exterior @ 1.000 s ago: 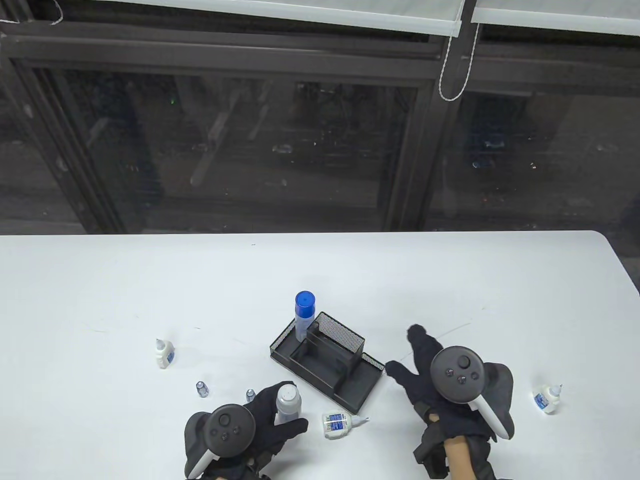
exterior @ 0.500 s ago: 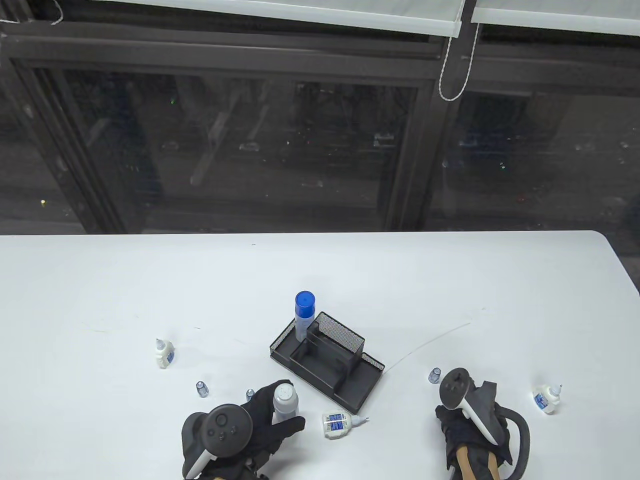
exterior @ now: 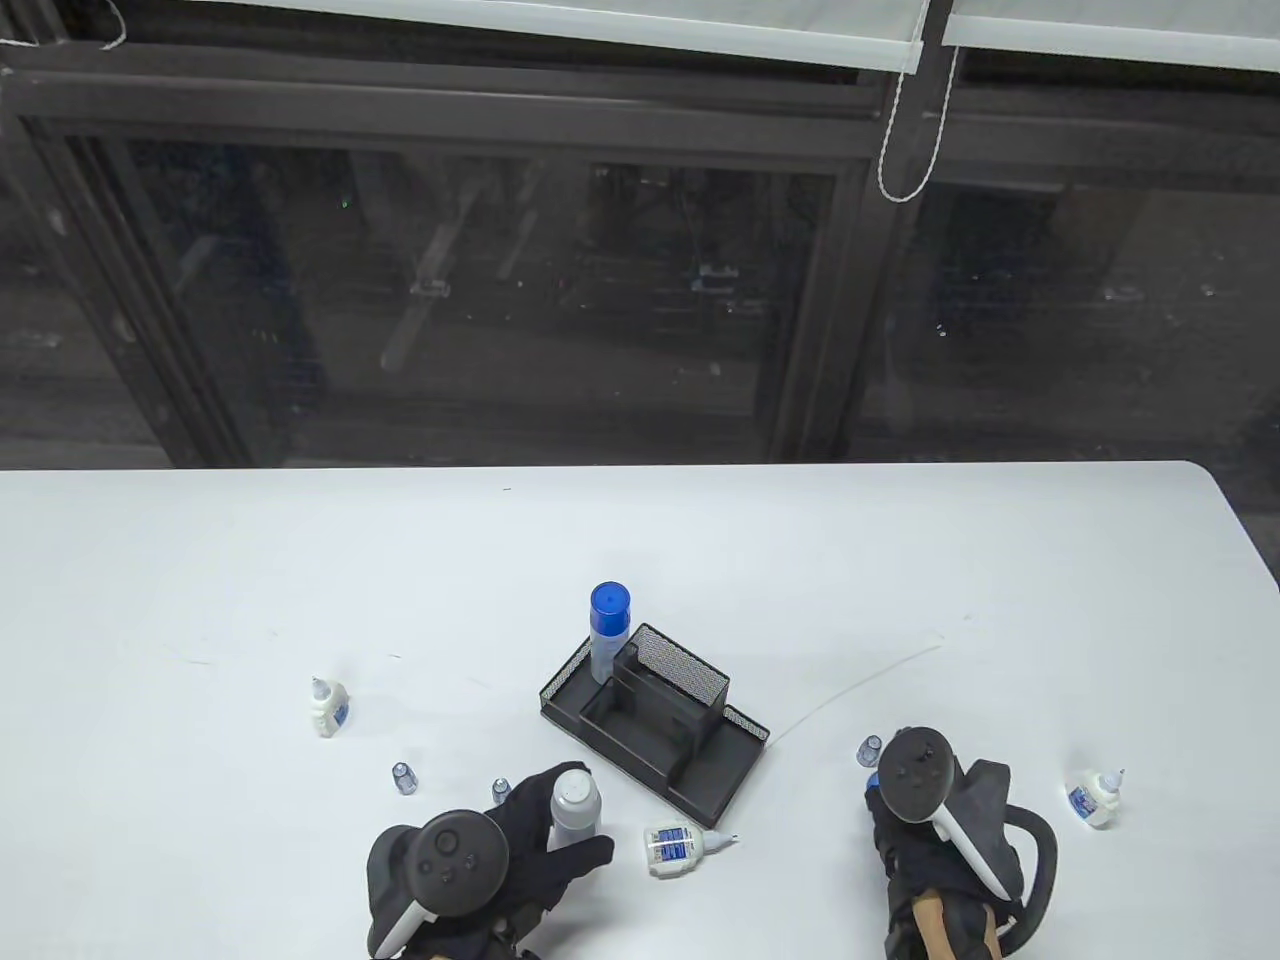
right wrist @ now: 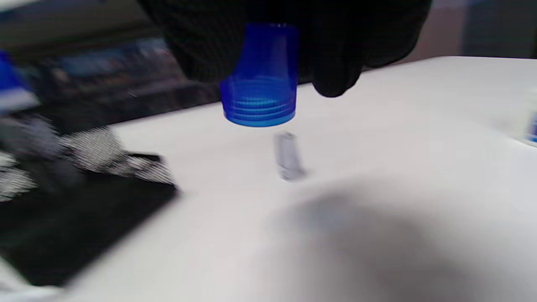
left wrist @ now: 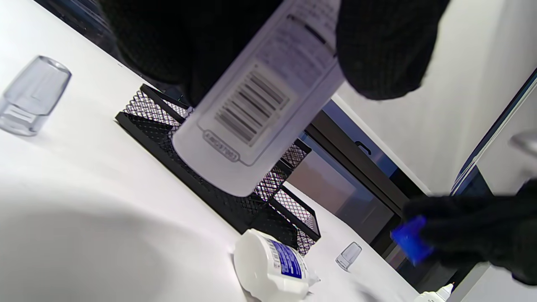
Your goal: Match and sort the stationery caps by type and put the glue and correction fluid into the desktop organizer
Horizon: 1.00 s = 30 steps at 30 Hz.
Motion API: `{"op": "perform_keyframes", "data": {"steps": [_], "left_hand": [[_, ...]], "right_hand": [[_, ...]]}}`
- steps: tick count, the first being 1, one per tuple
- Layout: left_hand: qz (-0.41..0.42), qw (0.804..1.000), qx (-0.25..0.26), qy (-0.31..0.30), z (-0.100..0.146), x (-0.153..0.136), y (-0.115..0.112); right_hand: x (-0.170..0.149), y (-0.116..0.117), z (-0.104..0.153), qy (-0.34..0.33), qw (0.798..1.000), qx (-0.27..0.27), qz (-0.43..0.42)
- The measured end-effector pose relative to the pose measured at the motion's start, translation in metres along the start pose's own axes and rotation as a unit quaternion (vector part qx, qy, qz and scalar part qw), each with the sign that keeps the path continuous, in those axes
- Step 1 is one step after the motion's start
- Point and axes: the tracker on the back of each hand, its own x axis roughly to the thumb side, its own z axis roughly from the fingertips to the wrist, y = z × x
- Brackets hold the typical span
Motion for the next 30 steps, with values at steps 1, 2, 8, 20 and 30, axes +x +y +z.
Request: {"op": "perform_keyframes", "data": {"steps": [1,2,8,20,30], "left_hand": [[0.002,1.0,-0.001,-0.001,0.0,0.0,-0.001],[0.003,1.0,-0.003,-0.002,0.0,0.0,-0.001],[0.005,1.0,-0.007,-0.001,0.001,0.001,-0.003],[0.004,1.0,-0.013,-0.004,0.0,0.004,-0.007],[-0.002,1.0,-0.013,-0.004,0.0,0.004,-0.01]], "right_hand": [[0.013,-0.008,0.005,-0.026,1.0,-0.003,-0.017],[0.023,-0.012,0.008,-0.049,0.998,-0.005,-0.028],[0.099,-0.042,0.03,-0.244,0.963,0.01,-0.113],[0.187,-0.024,0.052,-0.378,0.921,0.072,-0.058],[0.191,-0.012,0.051,-0.361,0.932,0.035,-0.014]]}}
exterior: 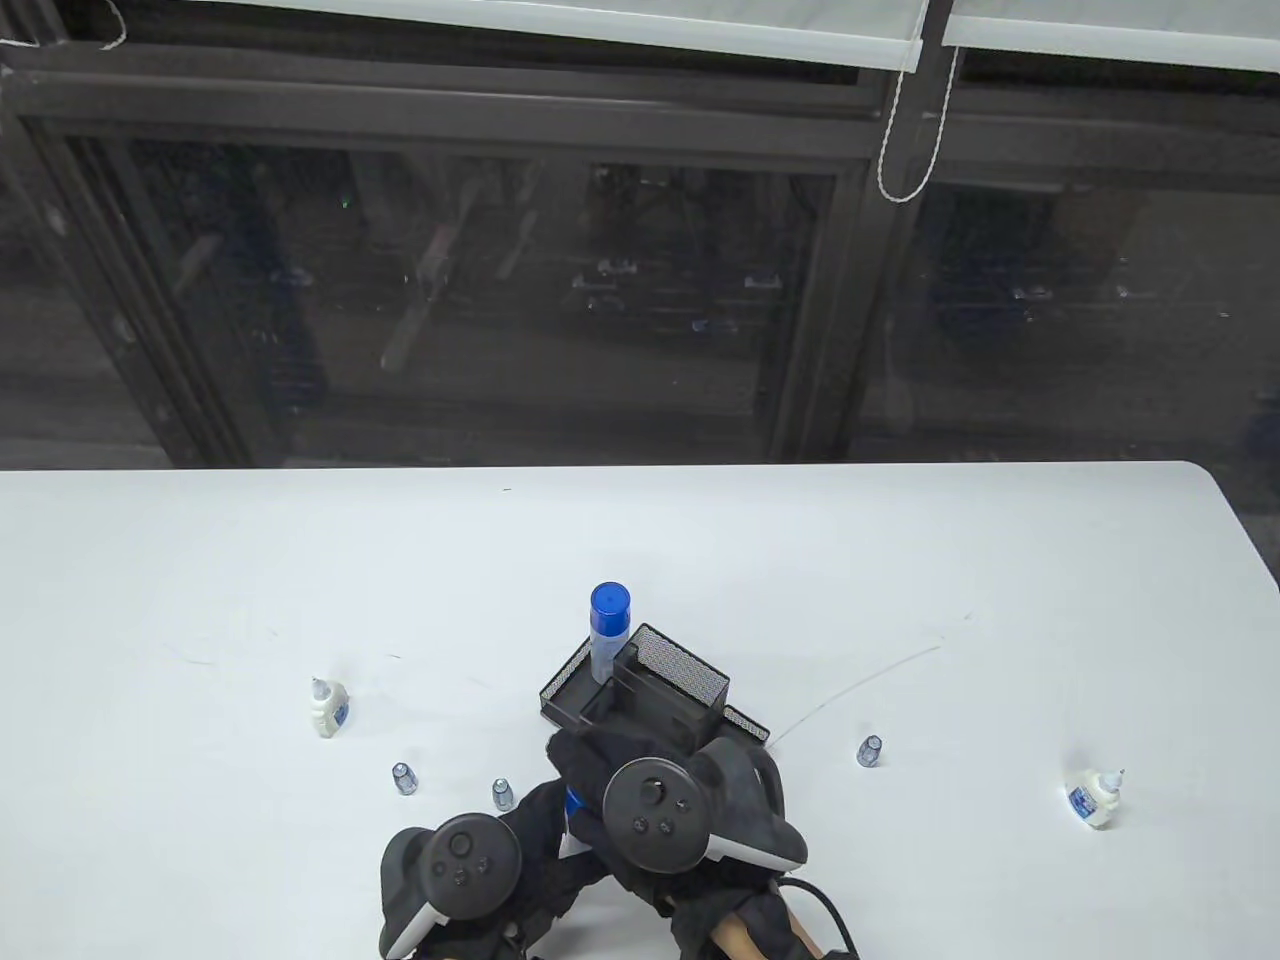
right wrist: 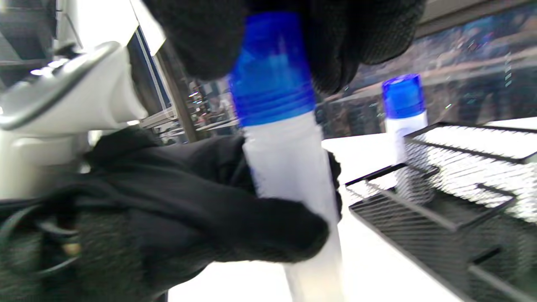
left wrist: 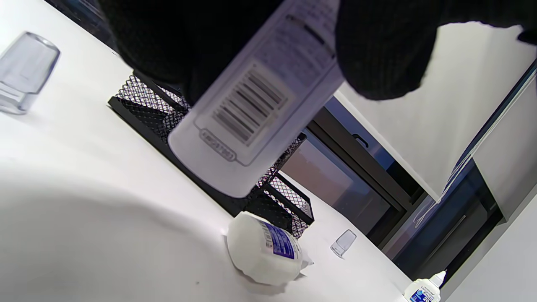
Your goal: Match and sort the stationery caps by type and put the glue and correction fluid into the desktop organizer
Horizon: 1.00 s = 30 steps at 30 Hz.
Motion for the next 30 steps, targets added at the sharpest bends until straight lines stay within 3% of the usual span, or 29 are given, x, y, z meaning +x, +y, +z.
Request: {"op": "perform_keyframes", "data": {"steps": [7,11,13,17,22,24,27,30], "left_hand": [[-0.004,1.0,-0.001,-0.001,-0.001,0.001,-0.002],[-0.001,1.0,0.004,-0.001,0.0,0.0,-0.001],[-0.003,1.0,0.005,-0.001,0.0,0.0,-0.001],[-0.013,1.0,0.006,-0.004,0.0,-0.001,-0.002],[-0.006,1.0,0.012,-0.004,0.001,0.0,-0.001],[-0.007,1.0,0.012,-0.004,0.001,0.0,-0.001],[-0.018,1.0,0.006,-0.003,0.001,-0.001,-0.003],[-0.013,1.0,0.008,-0.003,0.0,-0.001,-0.002]], "right_hand": [[-0.006,0.0,0.003,0.023,0.999,-0.037,0.025],[-0.01,0.0,0.0,-0.028,0.997,0.051,-0.049],[-0.01,0.002,-0.001,-0.025,0.998,0.023,-0.06],[-0.008,0.001,0.002,0.02,0.998,-0.042,0.042],[-0.012,-0.001,0.001,-0.039,0.996,0.046,-0.069],[-0.013,0.0,0.0,-0.033,0.997,0.035,-0.06],[-0.011,-0.001,0.002,0.021,0.999,-0.021,0.035],[-0.012,0.001,0.0,-0.012,0.999,0.036,-0.026]]}}
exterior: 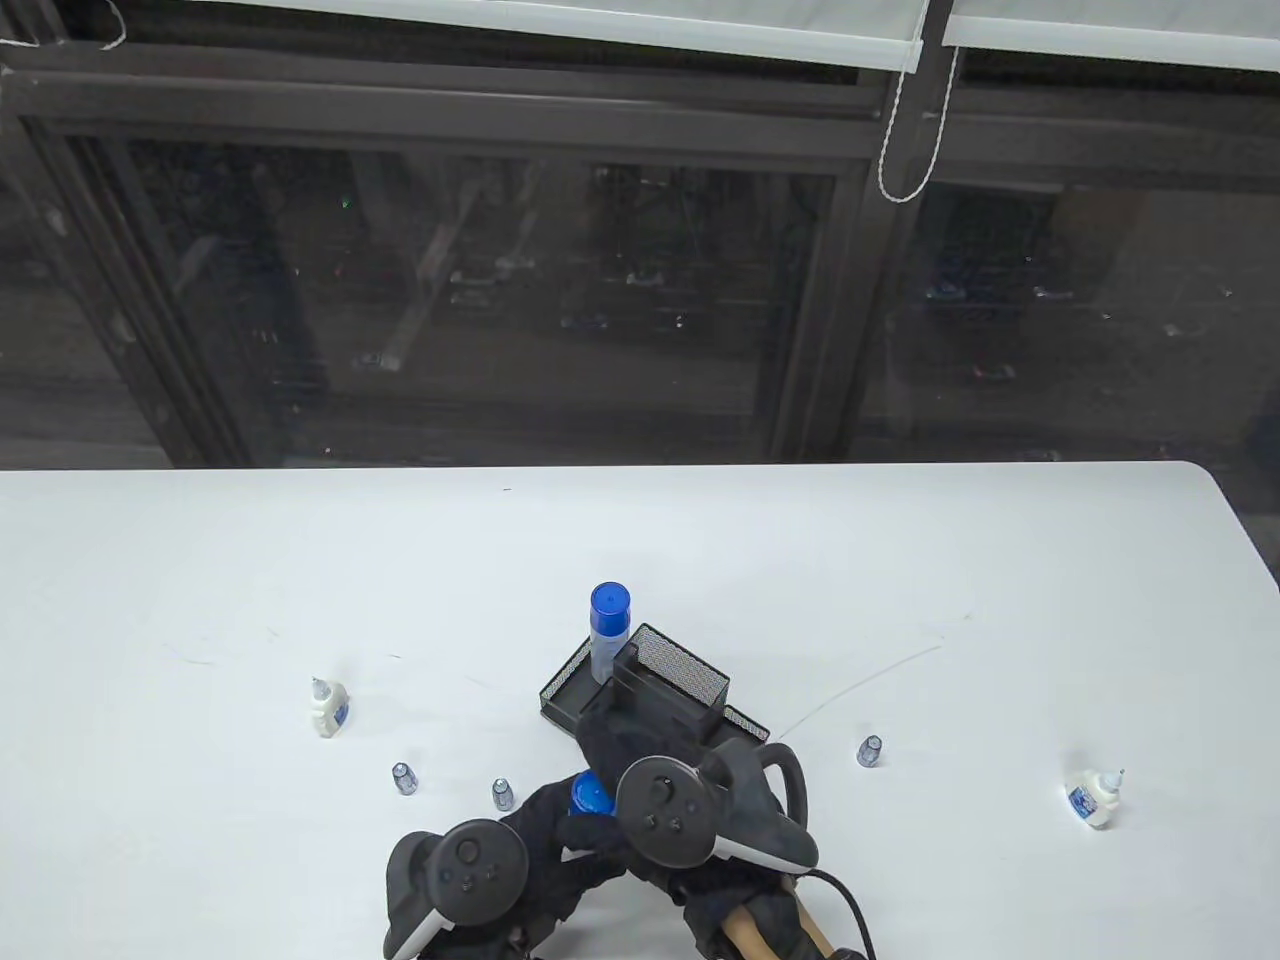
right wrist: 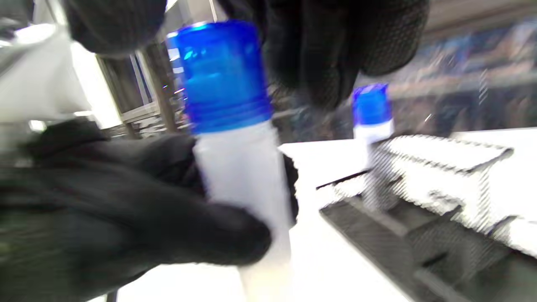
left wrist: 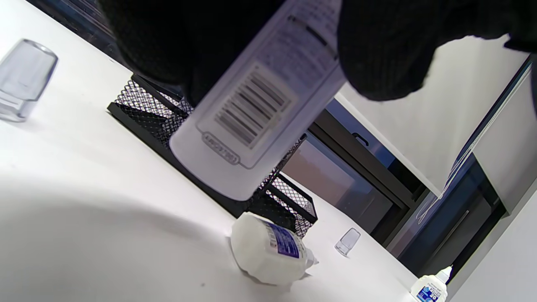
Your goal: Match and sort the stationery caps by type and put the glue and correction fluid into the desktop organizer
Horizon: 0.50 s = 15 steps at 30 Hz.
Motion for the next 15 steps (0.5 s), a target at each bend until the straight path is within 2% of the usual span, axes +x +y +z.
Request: {"op": "perform_keyframes", "data": {"steps": [2,3,6,7,10,11,13,15], "left_hand": [[0.002,1.0,0.003,-0.001,0.0003,0.0003,0.0008],[0.002,1.0,0.003,-0.001,0.0005,0.0003,0.0009],[-0.005,1.0,-0.001,0.0,0.0013,-0.0002,0.0],[-0.003,1.0,-0.001,0.001,0.0011,-0.0003,0.0002],[0.004,1.0,0.003,0.003,0.0007,-0.0004,0.0013],[0.005,1.0,0.004,0.003,0.0008,-0.0005,0.0014],[0.004,1.0,0.005,0.003,0.0011,-0.0006,0.0016],[-0.004,1.0,0.001,0.004,0.0016,-0.0014,0.0009]], "right_hand": [[0.0005,0.0018,-0.0026,-0.03,0.999,0.033,-0.031],[0.0014,0.0017,-0.0027,-0.023,0.999,0.024,-0.025],[0.0022,-0.0008,0.0006,0.038,0.996,-0.047,0.058],[0.0019,-0.0012,0.001,0.039,0.996,-0.049,0.068],[0.0018,0.0019,-0.0019,-0.016,1.0,0.017,0.001],[0.0021,0.0021,-0.0021,-0.024,0.999,0.017,-0.012],[0.0035,0.002,-0.0026,-0.01,1.0,-0.001,0.0],[0.0039,-0.0014,0.0013,0.038,0.995,-0.058,0.066]]}}
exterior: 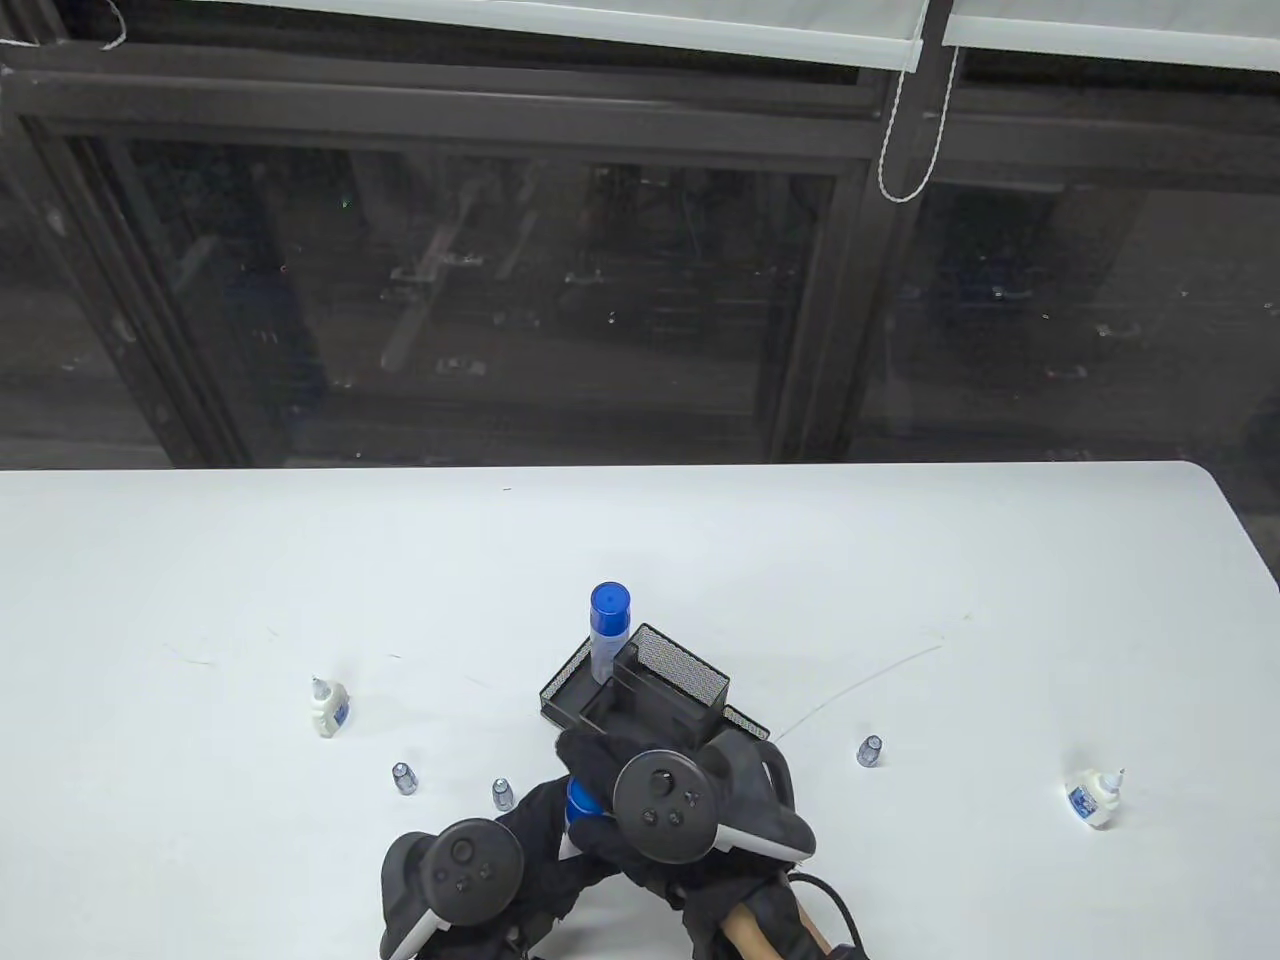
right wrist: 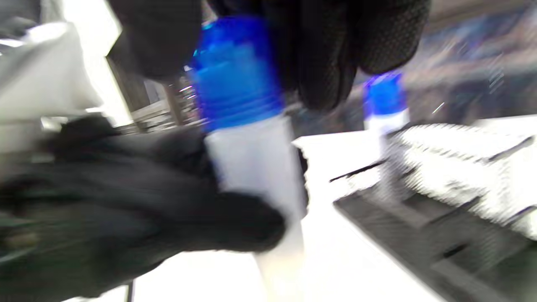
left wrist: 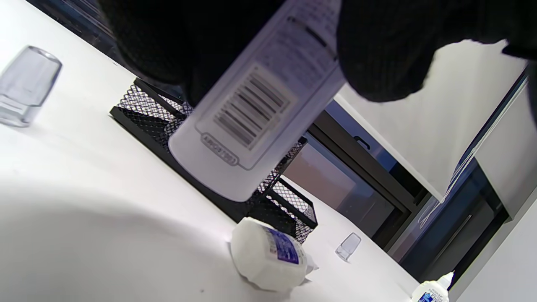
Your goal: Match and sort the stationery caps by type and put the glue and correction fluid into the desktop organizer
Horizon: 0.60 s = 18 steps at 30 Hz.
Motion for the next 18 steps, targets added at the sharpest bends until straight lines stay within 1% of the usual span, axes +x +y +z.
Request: {"op": "perform_keyframes", "data": {"steps": [1,3,4,5,6,8,9,11,12,13,14,15,17,18], "left_hand": [[0.001,1.0,0.001,0.0,-0.0002,-0.0003,-0.0001],[0.008,1.0,0.002,0.002,-0.0008,-0.0003,0.0005],[0.009,1.0,0.004,0.002,-0.0009,0.0001,0.0009],[0.01,1.0,0.005,0.001,-0.0009,0.0002,0.0011],[0.01,1.0,0.006,0.001,-0.0008,-0.0001,0.0009],[0.003,1.0,0.003,0.002,-0.0001,-0.0006,0.0004],[0.003,1.0,0.001,0.002,-0.0001,-0.001,0.0001],[0.007,1.0,0.002,0.003,-0.0007,-0.0013,0.0003],[0.009,1.0,0.004,0.003,-0.0009,-0.0009,0.0008],[0.01,1.0,0.006,0.003,-0.0008,-0.0006,0.0012],[0.01,1.0,0.007,0.002,-0.0007,-0.0006,0.0012],[0.01,1.0,0.007,0.002,-0.0004,-0.0007,0.0013],[0.001,1.0,0.003,0.0,0.0,-0.001,0.0008],[0.002,1.0,0.003,0.001,0.0001,-0.0009,0.0008]], "right_hand": [[-0.0007,-0.0008,0.0003,-0.003,1.0,-0.009,0.011],[-0.0017,0.0,0.0007,-0.024,0.999,0.024,-0.029],[-0.0011,0.0018,-0.0012,-0.048,0.996,0.053,-0.059],[-0.0007,0.0023,-0.0019,-0.056,0.994,0.065,-0.067],[0.0003,0.0029,-0.0022,-0.051,0.995,0.059,-0.066],[0.0005,0.0018,-0.0006,-0.01,1.0,0.021,-0.019],[0.0,0.0014,-0.0005,-0.004,1.0,0.013,0.004],[-0.0014,0.0032,-0.0008,-0.019,0.999,0.048,-0.014],[-0.0019,0.0057,-0.0022,-0.051,0.994,0.084,-0.052],[-0.0018,0.0079,-0.004,-0.068,0.988,0.105,-0.092],[-0.0016,0.0083,-0.0041,-0.069,0.987,0.101,-0.105],[-0.0014,0.0079,-0.0049,-0.068,0.989,0.084,-0.098],[-0.0031,0.0047,-0.0028,-0.024,0.998,0.03,-0.047],[-0.0035,0.0038,-0.0015,-0.012,0.999,0.004,-0.03]]}}
